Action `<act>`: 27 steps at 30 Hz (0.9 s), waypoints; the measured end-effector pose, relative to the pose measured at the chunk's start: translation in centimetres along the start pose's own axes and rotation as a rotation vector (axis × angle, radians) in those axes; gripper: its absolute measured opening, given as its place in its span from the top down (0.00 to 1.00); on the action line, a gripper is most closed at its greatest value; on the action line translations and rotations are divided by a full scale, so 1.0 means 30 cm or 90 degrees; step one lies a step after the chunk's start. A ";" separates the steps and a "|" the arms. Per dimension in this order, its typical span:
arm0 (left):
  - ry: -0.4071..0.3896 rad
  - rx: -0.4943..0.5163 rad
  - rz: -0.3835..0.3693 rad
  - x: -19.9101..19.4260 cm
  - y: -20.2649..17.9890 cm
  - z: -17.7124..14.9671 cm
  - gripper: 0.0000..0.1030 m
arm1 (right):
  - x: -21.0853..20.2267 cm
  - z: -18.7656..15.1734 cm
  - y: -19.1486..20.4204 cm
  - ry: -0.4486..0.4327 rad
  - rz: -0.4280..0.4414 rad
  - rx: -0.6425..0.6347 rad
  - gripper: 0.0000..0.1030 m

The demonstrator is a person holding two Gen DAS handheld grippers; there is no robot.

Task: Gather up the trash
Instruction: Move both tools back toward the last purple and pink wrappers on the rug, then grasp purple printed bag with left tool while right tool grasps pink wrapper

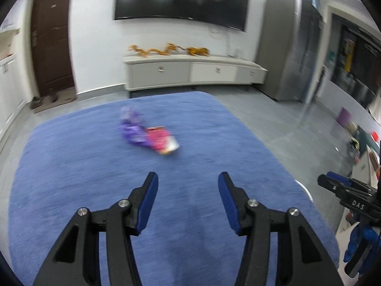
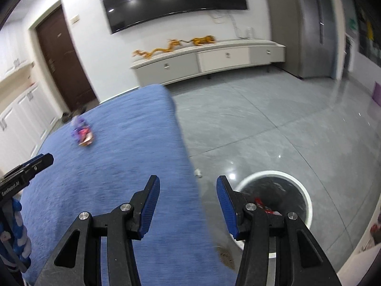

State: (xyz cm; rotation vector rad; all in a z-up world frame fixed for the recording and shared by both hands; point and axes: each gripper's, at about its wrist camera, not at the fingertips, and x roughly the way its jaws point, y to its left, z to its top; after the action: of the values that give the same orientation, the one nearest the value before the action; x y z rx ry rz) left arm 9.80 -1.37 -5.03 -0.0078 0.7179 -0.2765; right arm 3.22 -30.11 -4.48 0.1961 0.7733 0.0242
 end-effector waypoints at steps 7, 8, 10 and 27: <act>-0.024 -0.044 0.047 -0.086 0.185 -0.057 0.51 | 0.040 0.005 0.205 0.021 0.016 -0.074 0.54; -0.024 -0.051 0.051 -0.096 0.214 -0.065 0.51 | 0.041 0.006 0.234 0.022 0.019 -0.081 0.54; -0.027 -0.058 0.059 -0.111 0.244 -0.075 0.51 | 0.042 0.003 0.282 0.024 0.023 -0.092 0.54; -0.019 -0.101 0.097 -0.126 0.429 -0.113 0.51 | 0.113 0.033 0.457 0.035 0.054 -0.143 0.53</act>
State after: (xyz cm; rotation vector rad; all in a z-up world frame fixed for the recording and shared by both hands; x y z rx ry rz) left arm 8.07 12.29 -6.46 -0.1073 0.7056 -0.0725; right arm 7.02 -16.50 -3.60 0.0138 0.8102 0.1966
